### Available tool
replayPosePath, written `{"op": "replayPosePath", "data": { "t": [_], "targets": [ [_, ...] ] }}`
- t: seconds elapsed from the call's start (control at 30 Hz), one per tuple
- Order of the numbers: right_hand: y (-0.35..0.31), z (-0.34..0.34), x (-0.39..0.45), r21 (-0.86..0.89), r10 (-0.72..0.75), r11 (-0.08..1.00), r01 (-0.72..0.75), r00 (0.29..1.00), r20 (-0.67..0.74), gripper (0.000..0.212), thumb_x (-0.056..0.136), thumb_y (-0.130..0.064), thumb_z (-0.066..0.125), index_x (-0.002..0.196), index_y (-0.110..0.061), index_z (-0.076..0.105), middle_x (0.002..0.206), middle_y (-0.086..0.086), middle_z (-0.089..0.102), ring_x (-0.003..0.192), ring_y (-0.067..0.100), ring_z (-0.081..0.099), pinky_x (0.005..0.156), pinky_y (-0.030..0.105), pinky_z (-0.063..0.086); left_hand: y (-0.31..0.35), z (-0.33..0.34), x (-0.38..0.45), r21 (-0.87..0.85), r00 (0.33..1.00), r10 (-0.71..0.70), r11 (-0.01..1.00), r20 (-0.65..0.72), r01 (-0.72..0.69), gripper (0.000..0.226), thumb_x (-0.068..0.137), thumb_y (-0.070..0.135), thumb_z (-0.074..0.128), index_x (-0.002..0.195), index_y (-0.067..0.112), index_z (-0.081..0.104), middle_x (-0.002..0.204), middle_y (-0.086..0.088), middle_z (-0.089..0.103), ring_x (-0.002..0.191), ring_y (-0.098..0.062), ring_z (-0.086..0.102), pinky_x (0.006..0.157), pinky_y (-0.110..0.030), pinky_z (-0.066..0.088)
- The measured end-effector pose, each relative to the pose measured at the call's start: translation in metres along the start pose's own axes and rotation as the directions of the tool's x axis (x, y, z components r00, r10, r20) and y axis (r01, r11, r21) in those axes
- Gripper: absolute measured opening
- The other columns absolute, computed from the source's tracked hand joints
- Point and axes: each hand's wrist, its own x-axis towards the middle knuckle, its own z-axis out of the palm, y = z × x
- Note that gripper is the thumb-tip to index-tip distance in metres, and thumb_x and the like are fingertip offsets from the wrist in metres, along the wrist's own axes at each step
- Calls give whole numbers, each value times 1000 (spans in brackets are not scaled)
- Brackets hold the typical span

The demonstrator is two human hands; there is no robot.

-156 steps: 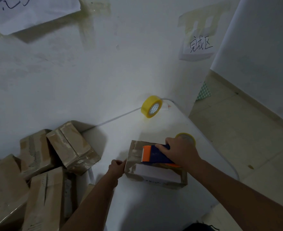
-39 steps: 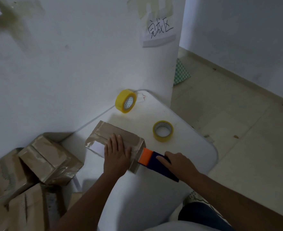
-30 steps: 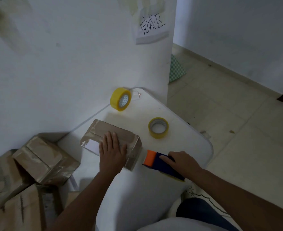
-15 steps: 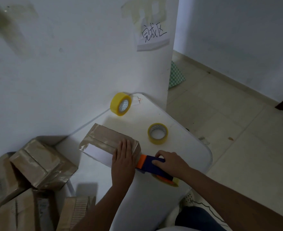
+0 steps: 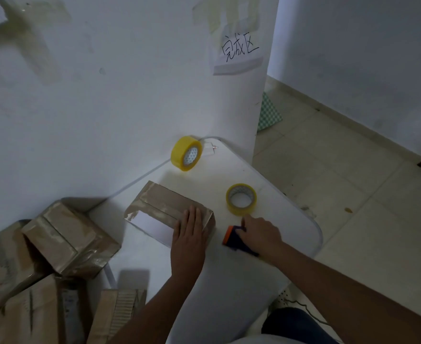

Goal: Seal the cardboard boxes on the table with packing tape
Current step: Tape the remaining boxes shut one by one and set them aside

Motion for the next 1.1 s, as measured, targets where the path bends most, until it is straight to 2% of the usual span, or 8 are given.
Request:
{"op": "replayPosePath", "data": {
  "t": [0.13, 0.33, 0.47, 0.6, 0.67, 0.83, 0.97, 1.1],
  "targets": [
    [17, 7, 1, -106, -71, 993, 60, 992, -105, 37, 103, -38, 39, 130, -13, 38, 104, 8, 64, 86, 25, 62, 60, 31, 38, -22, -4, -8, -27, 991, 124, 992, 57, -123, 72, 95, 25, 54, 155, 11, 19, 161, -10, 25, 149, -27, 21, 119, -41, 24],
    [14, 54, -2, -2, -137, 990, 140, 975, 177, 59, 99, -27, 48, 148, -14, 18, 112, 11, 61, 89, 24, 61, 69, 33, 47, -56, -21, -25, -3, 978, 156, 988, 141, -157, 96, 86, 40, 65, 159, 32, 3, 166, -9, 3, 151, -38, 2, 116, -51, 13],
    [10, 66, -1, -117, -277, 957, 265, 956, -101, 42, 91, -23, 54, 131, -14, 49, 119, 8, 57, 107, 29, 56, 81, 36, 46, -60, -21, -38, 73, 989, 56, 995, 138, -66, 124, 62, 54, 85, 159, 23, 14, 164, -19, 9, 149, -43, 2, 113, -56, 18],
    [-26, 61, -17, 366, -494, 823, 434, 865, 84, 40, 84, 8, 42, 103, -11, 72, 110, 3, 69, 102, 11, 60, 85, 15, 45, -59, -21, -41, 43, 985, 69, 996, 155, -76, 126, 61, 31, 90, 159, 23, 10, 165, -18, 2, 149, -43, 0, 113, -58, 15],
    [-46, 62, -16, 473, -544, 776, 416, 821, 170, 45, 84, 12, 42, 106, -12, 73, 111, 2, 69, 103, 10, 59, 94, 25, 47, -59, -20, -38, 55, 984, 78, 995, 159, -87, 121, 66, 26, 88, 159, 22, 11, 164, -18, 4, 148, -44, 2, 113, -58, 14],
    [-115, 110, -16, 234, -129, 968, 93, 981, 143, 48, 100, -2, 28, 148, -4, 29, 155, 19, 28, 140, 43, 29, 113, 54, 31, -59, -22, -42, 64, 980, 59, 995, 188, -72, 119, 74, 23, 81, 159, 26, -2, 165, -15, -4, 149, -44, -3, 116, -56, 6],
    [-31, 77, 8, 360, -187, 931, 65, 931, 314, 32, 91, -6, 54, 121, -8, 62, 118, 13, 65, 103, 26, 62, 89, 34, 50, -66, -27, -44, 60, 969, 101, 991, 228, -117, 119, 75, 23, 81, 158, 28, -4, 165, -12, -7, 150, -40, -10, 117, -54, 2],
    [-11, 69, -1, 373, -62, 923, 89, 995, -84, 11, 92, -14, 59, 99, -10, 65, 93, 9, 66, 79, 21, 58, 72, 35, 48, -81, -31, -38, 27, 945, 221, 972, 243, -234, 123, 73, 32, 84, 158, 31, -4, 166, -8, -8, 151, -37, -8, 118, -54, 5]
  ]
}}
